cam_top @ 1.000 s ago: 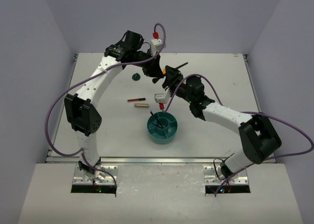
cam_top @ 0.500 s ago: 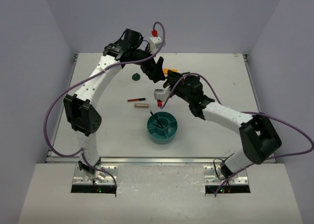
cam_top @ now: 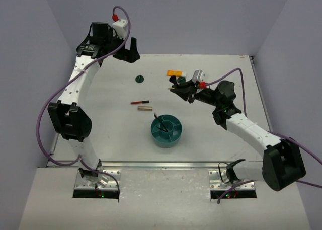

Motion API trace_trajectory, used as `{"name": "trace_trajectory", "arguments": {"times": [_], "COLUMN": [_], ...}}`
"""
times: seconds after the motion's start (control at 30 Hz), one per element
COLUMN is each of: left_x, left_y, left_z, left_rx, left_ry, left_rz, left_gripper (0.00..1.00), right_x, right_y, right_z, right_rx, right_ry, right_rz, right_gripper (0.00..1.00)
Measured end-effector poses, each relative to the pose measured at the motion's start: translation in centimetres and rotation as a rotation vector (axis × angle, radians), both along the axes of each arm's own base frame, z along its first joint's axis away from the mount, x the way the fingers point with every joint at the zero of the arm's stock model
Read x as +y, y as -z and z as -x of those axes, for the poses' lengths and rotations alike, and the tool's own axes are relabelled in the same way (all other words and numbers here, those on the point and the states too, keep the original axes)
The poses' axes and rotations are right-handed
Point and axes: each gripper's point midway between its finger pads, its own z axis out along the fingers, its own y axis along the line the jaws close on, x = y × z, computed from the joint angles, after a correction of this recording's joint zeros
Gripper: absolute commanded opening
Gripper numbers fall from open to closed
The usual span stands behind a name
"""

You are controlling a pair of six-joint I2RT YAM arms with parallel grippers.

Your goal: Organize the makeup

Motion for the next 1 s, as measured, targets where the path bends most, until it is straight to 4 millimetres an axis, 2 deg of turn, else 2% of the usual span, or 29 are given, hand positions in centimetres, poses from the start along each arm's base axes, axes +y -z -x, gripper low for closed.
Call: {"name": "trace_trajectory", "arguments": {"times": [0.07,0.23,0.4,0.6,0.73,0.83,1.0], "left_x": [0.6,0.6,0.9,1.4,1.6,1.6,1.7], "left_y": [1.8,5.9,8.3,8.6,8.5,8.6,8.8], "left_z": [0.6,1.8,2.7,3.7,3.8,3.8,3.8], "left_rx": [0.031,0.102,0.144,0.138,0.127,0.125,0.126], "left_ry": [-0.020,-0.015,-0.011,-0.012,-0.012,-0.013,-0.012], "left_rz": [-0.034,-0.093,-0.126,-0.152,-0.160,-0.164,-0.170], "left_gripper": [1.00,1.00,1.00,1.00,1.00,1.00,1.00], "right_x": [1.4,4.3,5.5,6.1,6.3,6.5,6.7], "right_y": [0.3,2.1,4.3,9.4,11.5,12.2,12.2], "right_z": [1.7,5.2,5.8,5.7,6.0,6.2,6.4], "right_rx": [0.094,0.250,0.418,0.648,0.726,0.753,0.747], "right_ry": [-0.079,-0.222,-0.272,-0.262,-0.259,-0.263,-0.275], "right_rz": [-0.093,-0.202,-0.249,-0.233,-0.216,-0.206,-0.204], "right_gripper": [0.00,0.00,0.00,0.00,0.00,0.00,0.00]}}
